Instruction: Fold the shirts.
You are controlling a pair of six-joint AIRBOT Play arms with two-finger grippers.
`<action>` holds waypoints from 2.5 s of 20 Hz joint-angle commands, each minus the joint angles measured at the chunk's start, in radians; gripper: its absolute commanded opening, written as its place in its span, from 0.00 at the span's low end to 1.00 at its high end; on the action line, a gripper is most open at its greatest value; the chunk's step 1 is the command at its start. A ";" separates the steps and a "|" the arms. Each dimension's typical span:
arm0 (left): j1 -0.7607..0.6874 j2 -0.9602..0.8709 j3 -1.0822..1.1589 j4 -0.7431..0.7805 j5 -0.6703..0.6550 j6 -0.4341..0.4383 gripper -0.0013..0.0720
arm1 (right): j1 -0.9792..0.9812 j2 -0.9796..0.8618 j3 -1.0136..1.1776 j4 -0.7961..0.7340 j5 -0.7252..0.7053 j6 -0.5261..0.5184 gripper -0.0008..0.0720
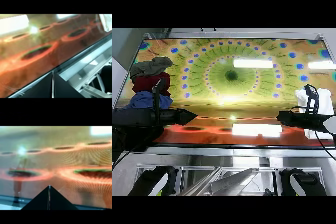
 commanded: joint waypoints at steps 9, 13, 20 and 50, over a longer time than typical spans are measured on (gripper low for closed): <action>0.000 0.001 0.000 0.000 0.000 0.000 0.05 | 0.001 0.001 0.000 0.000 0.000 0.000 0.05; 0.000 0.001 0.000 0.000 0.000 0.000 0.05 | 0.001 0.001 0.000 0.001 0.000 0.000 0.05; -0.012 0.001 0.000 0.000 -0.103 0.000 0.05 | 0.001 0.000 0.000 0.064 -0.008 0.000 0.05; 0.435 -1.542 1.245 0.578 -0.840 0.098 0.98 | 0.001 -0.291 0.000 0.097 -0.246 -0.022 0.73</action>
